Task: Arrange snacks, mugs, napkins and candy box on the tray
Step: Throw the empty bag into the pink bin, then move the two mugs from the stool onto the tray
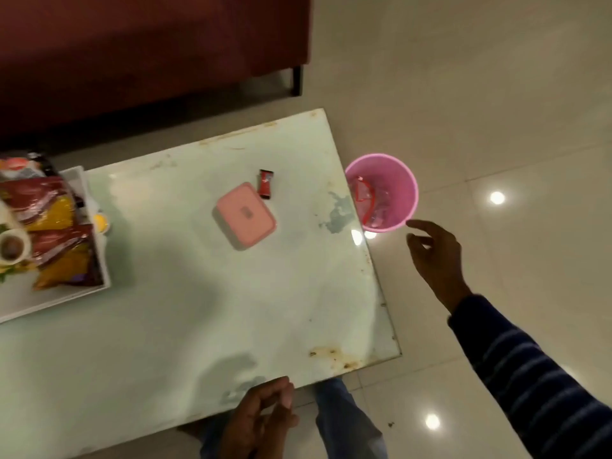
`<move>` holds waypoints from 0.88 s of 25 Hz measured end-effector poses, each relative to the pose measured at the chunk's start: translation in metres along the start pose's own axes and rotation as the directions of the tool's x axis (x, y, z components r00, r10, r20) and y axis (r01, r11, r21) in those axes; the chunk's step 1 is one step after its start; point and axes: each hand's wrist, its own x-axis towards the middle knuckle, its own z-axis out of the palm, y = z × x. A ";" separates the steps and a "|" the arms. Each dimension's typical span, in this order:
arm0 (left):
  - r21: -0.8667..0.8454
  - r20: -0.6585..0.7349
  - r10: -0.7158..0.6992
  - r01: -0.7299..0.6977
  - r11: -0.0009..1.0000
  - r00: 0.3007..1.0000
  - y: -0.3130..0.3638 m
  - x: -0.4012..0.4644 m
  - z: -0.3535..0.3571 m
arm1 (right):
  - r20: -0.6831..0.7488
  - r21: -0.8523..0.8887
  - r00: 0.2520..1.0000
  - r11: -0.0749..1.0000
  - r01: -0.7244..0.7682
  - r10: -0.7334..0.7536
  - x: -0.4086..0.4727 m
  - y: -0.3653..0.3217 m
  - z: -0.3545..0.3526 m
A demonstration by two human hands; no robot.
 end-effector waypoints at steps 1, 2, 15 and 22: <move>-0.015 0.004 0.008 -0.008 1.000 1.000 -0.001 -0.002 -0.005 | -0.018 0.027 1.000 1.000 -0.014 0.015 -0.025 -0.002 -0.005; -0.040 0.000 0.009 -0.009 0.999 1.000 -0.001 -0.004 -0.015 | -0.024 0.056 0.999 0.998 -0.022 0.024 -0.050 -0.007 -0.005; -0.352 -0.199 -0.015 -0.057 0.934 0.980 -0.052 -0.015 -0.245 | 0.355 0.219 0.928 0.975 0.038 -0.116 -0.291 -0.196 0.154; -0.396 -0.327 -0.034 -0.104 0.912 0.944 -0.099 0.000 -0.410 | 0.466 0.189 0.868 0.978 0.092 -0.172 -0.376 -0.289 0.274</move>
